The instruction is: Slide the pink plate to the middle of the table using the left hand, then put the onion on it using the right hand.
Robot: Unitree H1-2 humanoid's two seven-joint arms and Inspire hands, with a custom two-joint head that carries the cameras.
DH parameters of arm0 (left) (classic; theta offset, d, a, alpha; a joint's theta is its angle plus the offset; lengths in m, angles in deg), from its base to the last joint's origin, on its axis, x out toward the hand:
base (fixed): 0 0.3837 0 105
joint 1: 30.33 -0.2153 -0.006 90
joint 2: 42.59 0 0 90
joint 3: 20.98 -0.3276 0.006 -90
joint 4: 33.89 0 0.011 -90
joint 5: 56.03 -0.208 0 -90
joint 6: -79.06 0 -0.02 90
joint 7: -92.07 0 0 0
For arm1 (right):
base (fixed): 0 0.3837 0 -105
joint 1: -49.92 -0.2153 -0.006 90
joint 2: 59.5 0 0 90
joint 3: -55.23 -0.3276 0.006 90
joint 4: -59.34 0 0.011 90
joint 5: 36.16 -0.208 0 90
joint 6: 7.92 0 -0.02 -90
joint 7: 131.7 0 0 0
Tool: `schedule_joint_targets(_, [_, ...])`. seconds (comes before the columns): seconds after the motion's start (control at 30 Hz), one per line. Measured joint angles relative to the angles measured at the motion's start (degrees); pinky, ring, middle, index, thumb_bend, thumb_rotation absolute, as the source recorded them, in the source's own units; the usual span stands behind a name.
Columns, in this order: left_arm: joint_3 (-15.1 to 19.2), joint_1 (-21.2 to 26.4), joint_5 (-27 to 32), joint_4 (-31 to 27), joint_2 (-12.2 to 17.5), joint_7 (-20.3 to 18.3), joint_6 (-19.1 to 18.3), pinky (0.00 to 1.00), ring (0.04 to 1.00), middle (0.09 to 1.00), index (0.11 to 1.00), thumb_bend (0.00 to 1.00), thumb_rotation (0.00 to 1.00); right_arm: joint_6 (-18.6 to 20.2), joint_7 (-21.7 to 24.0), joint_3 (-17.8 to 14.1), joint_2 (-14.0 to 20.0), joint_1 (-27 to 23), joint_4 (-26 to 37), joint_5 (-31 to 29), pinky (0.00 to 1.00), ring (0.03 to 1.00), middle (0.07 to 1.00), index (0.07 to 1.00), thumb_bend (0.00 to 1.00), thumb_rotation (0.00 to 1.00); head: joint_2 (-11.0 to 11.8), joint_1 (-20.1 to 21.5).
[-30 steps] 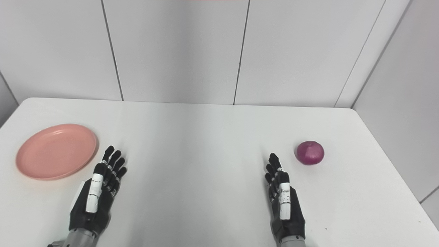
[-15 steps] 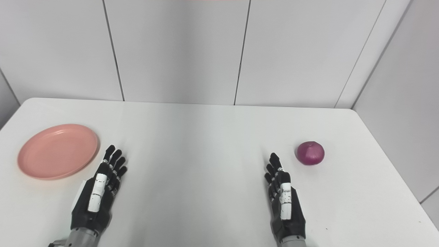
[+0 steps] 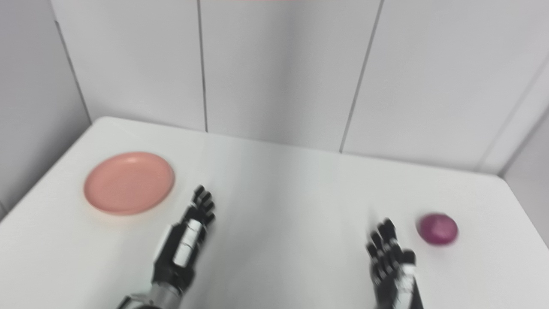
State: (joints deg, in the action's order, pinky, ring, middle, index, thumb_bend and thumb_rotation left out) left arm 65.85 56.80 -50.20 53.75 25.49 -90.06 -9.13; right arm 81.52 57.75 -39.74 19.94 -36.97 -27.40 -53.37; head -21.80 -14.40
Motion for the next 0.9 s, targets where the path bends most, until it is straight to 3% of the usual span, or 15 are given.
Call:
schedule_joint_targets(0.2, [-0.9,0.9,-1.2,1.7,-1.0,0.5,2.1,1.0,1.0,0.99,1.0,0.68,0.74,-0.4,1.2,-2.2,3.4,-3.2,-3.9,-0.4,1.0,1.0,1.0,1.0,0.83,1.0,1.7,-3.2])
schedule_joint_targets(0.43, [-1.8,2.3,-2.5,3.7,-2.1,1.3,4.2,1.0,0.998,0.989,1.0,0.64,0.71,-2.2,2.7,-2.8,3.9,-4.0,-5.0,-1.1,1.0,1.0,1.0,1.0,0.82,1.0,3.8,-5.7])
schedule_joint_targets(0.63, [-1.9,2.4,-2.5,4.3,-2.3,1.8,5.2,1.0,0.995,0.992,1.0,0.64,0.7,-2.2,3.5,-3.1,4.1,-4.2,-5.8,-1.5,1.0,1.0,1.0,1.0,0.84,1.0,3.7,-5.5])
schedule_joint_targets(0.9, [-1.8,2.4,-2.2,4.3,-2.3,1.7,5.9,1.0,0.989,0.982,1.0,0.67,0.7,-2.2,3.5,-2.9,3.9,-4.2,-6.0,-1.4,1.0,1.0,1.0,1.0,0.79,1.0,2.4,-4.5])
